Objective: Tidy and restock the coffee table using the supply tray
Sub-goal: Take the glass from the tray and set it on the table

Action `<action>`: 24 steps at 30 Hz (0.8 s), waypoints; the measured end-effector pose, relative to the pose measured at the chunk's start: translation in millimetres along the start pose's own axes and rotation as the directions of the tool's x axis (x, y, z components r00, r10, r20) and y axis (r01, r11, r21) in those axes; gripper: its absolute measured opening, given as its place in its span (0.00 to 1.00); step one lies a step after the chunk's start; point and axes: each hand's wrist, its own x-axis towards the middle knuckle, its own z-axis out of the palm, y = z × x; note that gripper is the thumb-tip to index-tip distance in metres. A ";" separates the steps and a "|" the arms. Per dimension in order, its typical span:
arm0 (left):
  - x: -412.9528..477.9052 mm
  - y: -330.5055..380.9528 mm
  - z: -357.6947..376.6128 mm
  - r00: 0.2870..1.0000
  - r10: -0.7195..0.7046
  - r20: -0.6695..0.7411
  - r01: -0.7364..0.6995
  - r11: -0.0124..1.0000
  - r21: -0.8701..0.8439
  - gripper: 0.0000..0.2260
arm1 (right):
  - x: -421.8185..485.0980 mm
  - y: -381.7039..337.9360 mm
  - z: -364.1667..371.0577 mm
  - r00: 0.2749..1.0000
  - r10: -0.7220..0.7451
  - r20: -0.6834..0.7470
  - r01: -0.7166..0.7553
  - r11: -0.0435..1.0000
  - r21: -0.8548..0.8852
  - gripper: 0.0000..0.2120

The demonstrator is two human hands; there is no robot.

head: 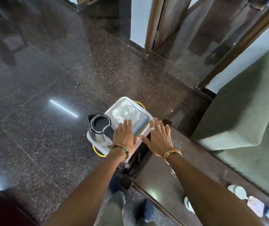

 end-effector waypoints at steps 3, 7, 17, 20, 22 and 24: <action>19.8 -7.0 -14.0 1.000 0.015 0.006 -0.015 1.000 0.002 0.36 | 21.4 -4.4 -14.3 0.999 0.033 -0.027 -0.033 0.999 0.008 0.43; 43.1 -13.6 -22.4 1.000 0.016 0.014 -0.016 1.000 -0.005 0.36 | 45.5 -6.2 -23.0 0.997 0.060 -0.048 -0.059 0.998 0.038 0.43; 91.2 -20.5 29.1 0.992 -0.094 0.081 0.098 0.994 -0.044 0.38 | 101.4 7.2 31.8 0.998 -0.025 0.066 0.025 1.000 0.005 0.47; 111.6 -23.3 42.4 0.988 -0.136 0.079 0.141 0.989 -0.056 0.38 | 129.6 15.3 45.8 0.995 -0.051 0.084 0.052 0.999 -0.006 0.46; 124.6 -23.6 45.1 0.982 -0.173 0.082 0.177 0.983 -0.054 0.39 | 146.2 18.1 48.1 0.994 -0.061 0.096 0.063 0.998 -0.016 0.46; 136.5 -23.4 47.7 0.972 -0.217 0.092 0.222 0.974 -0.047 0.40 | 160.7 20.2 50.8 0.992 -0.082 0.091 0.085 0.996 -0.026 0.46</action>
